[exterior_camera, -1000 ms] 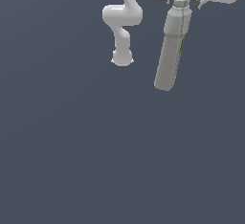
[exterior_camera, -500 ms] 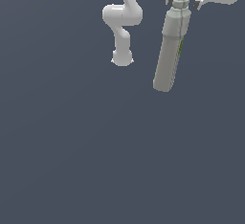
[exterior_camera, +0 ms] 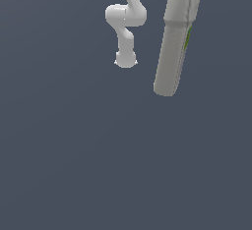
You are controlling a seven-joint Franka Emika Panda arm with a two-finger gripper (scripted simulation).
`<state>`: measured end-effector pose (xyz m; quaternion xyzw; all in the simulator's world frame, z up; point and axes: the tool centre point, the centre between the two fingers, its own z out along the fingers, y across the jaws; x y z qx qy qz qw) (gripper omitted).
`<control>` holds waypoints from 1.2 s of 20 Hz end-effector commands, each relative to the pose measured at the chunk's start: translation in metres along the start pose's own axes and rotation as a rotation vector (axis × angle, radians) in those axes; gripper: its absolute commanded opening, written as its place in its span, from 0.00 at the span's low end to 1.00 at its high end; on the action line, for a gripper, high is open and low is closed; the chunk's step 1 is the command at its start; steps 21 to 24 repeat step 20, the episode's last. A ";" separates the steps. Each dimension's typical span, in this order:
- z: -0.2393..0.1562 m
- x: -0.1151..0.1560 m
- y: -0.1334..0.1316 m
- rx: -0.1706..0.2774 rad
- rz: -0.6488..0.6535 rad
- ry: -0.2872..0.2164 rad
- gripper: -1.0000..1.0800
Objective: Pick up the object and move it to a goal position.
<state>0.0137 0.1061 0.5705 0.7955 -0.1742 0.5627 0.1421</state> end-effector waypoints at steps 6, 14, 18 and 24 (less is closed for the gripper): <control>0.021 0.053 0.004 0.002 0.006 0.012 0.00; 0.033 0.075 0.004 0.003 0.007 0.011 0.00; 0.034 0.078 0.004 0.003 0.007 0.010 0.00; 0.034 0.077 0.004 0.003 0.007 0.010 0.00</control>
